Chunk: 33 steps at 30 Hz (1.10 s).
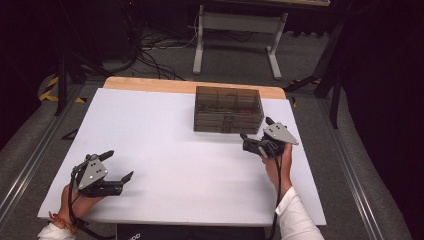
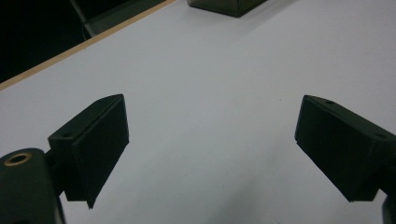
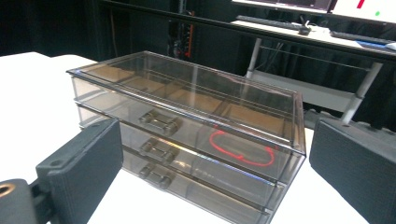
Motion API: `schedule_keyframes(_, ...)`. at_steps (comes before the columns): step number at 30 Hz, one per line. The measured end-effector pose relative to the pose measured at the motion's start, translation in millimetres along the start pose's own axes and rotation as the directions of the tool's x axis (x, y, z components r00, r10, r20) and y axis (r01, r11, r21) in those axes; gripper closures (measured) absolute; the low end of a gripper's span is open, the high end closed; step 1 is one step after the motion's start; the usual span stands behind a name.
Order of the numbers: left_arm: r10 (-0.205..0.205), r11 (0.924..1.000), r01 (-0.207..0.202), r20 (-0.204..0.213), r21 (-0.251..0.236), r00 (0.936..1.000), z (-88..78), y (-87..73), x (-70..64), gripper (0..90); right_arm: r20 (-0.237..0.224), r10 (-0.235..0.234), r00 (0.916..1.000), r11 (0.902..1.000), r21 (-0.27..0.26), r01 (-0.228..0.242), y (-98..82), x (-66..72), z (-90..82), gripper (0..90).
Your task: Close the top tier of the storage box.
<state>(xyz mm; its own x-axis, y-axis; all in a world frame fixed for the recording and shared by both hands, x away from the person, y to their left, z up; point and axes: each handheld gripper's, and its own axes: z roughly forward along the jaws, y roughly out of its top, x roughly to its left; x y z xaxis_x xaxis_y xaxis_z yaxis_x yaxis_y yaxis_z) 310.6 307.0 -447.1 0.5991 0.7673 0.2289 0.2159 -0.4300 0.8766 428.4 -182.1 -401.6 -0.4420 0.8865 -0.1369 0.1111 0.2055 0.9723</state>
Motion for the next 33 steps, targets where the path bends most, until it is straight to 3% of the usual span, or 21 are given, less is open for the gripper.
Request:
schedule_keyframes(15,-0.021,0.9997,0.021,-0.003,0.007,0.9998,2.3,-0.6,0.5,9.4,-0.050,-0.010,0.9987,0.9998,-0.018,0.009,8.9,6.4,-13.0,4.5)
schedule_keyframes(23,-0.009,0.9998,0.009,-0.008,0.017,0.9999,2.7,-1.0,-0.6,8.8,-0.072,-0.021,0.9972,0.9997,-0.015,0.020,11.8,11.1,-18.3,4.9)
schedule_keyframes(27,-0.007,0.9998,0.007,-0.002,0.018,1.0000,3.7,-1.0,-1.1,8.7,-0.077,-0.048,0.9958,0.9988,0.003,0.049,12.4,14.7,-20.1,5.4)
schedule_keyframes(33,-0.003,0.9998,0.003,-0.006,0.018,1.0000,2.8,-0.9,-1.5,8.6,-0.099,-0.041,0.9942,0.9991,0.007,0.042,12.3,17.2,-25.0,5.4)
